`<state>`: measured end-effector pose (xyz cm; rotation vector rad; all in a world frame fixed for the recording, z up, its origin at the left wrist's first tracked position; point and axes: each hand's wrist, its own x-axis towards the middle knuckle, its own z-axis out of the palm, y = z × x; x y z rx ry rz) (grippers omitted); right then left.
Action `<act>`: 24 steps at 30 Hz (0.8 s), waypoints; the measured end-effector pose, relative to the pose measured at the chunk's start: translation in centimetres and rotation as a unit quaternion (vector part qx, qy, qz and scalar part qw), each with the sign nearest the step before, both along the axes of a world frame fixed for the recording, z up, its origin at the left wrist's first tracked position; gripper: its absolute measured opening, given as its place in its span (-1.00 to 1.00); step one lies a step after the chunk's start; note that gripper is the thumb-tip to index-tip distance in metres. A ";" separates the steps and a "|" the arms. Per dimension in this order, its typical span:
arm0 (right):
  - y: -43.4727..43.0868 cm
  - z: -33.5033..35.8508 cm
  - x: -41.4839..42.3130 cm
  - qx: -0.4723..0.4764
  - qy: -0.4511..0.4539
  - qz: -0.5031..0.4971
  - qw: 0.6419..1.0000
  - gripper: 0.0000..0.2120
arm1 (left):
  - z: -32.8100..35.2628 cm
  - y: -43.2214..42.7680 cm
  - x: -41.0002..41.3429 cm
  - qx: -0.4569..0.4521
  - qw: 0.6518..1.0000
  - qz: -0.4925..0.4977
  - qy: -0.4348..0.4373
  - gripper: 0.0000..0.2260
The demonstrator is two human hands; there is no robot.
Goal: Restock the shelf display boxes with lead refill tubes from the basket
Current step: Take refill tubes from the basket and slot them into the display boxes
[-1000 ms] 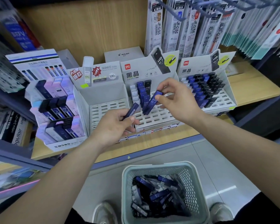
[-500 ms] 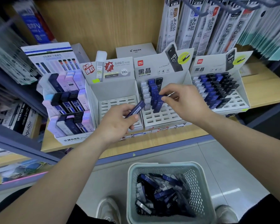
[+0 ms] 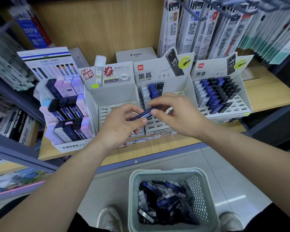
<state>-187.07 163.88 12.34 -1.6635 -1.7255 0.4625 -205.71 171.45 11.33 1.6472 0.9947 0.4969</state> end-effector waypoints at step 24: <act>-0.9 0.8 0.2 -0.055 0.208 -0.037 0.976 -0.81 | 0.2 -0.7 1.0 0.007 0.999 -0.022 -0.025 -0.77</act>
